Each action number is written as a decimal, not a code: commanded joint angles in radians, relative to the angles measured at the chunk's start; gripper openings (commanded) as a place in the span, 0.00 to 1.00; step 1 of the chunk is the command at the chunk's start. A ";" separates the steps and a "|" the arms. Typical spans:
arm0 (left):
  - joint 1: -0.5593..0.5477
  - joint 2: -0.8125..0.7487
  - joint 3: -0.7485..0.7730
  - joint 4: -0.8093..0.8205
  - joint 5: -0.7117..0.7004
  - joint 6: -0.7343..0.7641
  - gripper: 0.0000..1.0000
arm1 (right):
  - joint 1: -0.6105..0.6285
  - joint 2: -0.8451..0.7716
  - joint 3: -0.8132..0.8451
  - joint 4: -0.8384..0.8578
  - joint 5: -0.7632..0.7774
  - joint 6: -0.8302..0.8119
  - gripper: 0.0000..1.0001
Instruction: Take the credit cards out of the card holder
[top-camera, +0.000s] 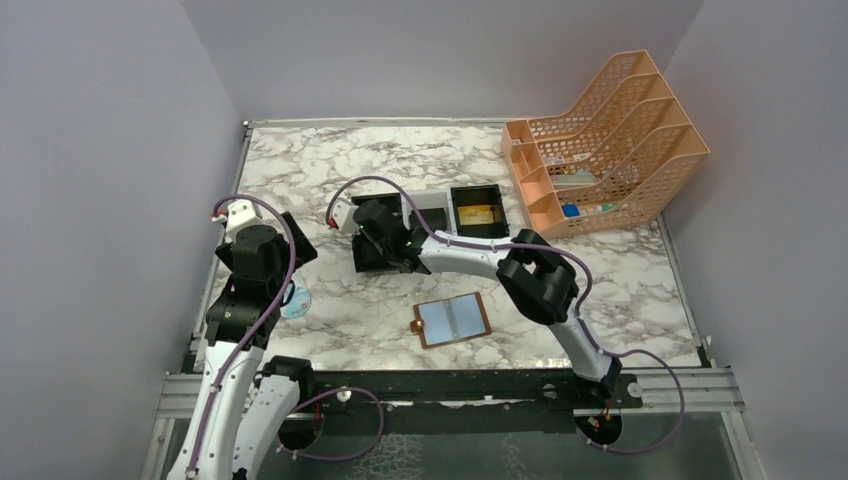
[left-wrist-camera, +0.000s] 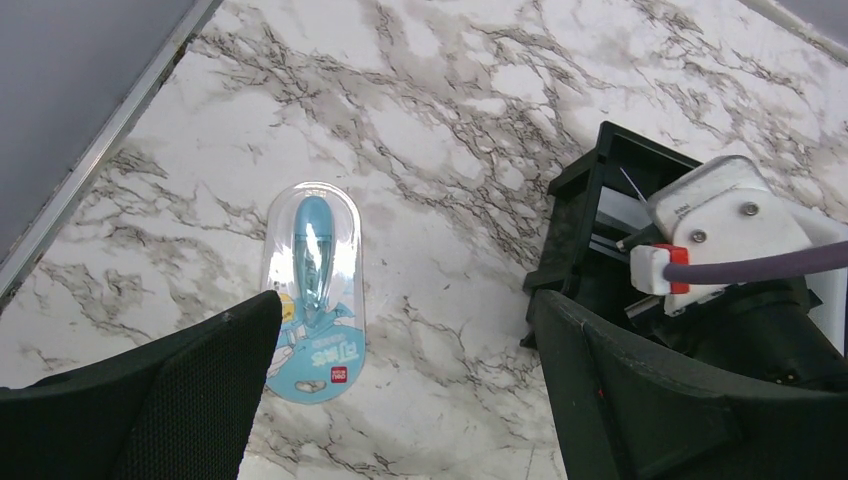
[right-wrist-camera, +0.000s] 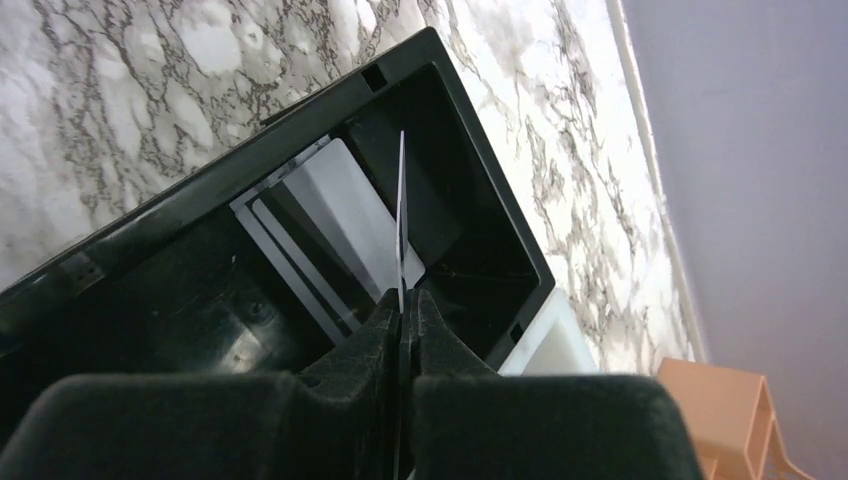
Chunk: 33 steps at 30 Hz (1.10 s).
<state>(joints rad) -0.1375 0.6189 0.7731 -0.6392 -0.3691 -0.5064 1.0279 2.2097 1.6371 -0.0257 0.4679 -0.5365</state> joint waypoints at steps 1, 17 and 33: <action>0.008 -0.001 0.001 0.001 -0.025 -0.002 0.99 | 0.004 0.065 0.060 0.045 0.066 -0.108 0.01; 0.042 -0.013 0.002 0.000 -0.033 0.000 0.99 | 0.000 0.137 0.089 0.008 -0.035 -0.145 0.12; 0.051 0.020 0.003 0.002 -0.003 0.004 0.99 | -0.018 0.129 0.092 -0.034 -0.078 -0.130 0.26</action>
<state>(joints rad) -0.0971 0.6365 0.7731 -0.6395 -0.3843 -0.5060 1.0187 2.3302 1.7233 -0.0517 0.4164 -0.6746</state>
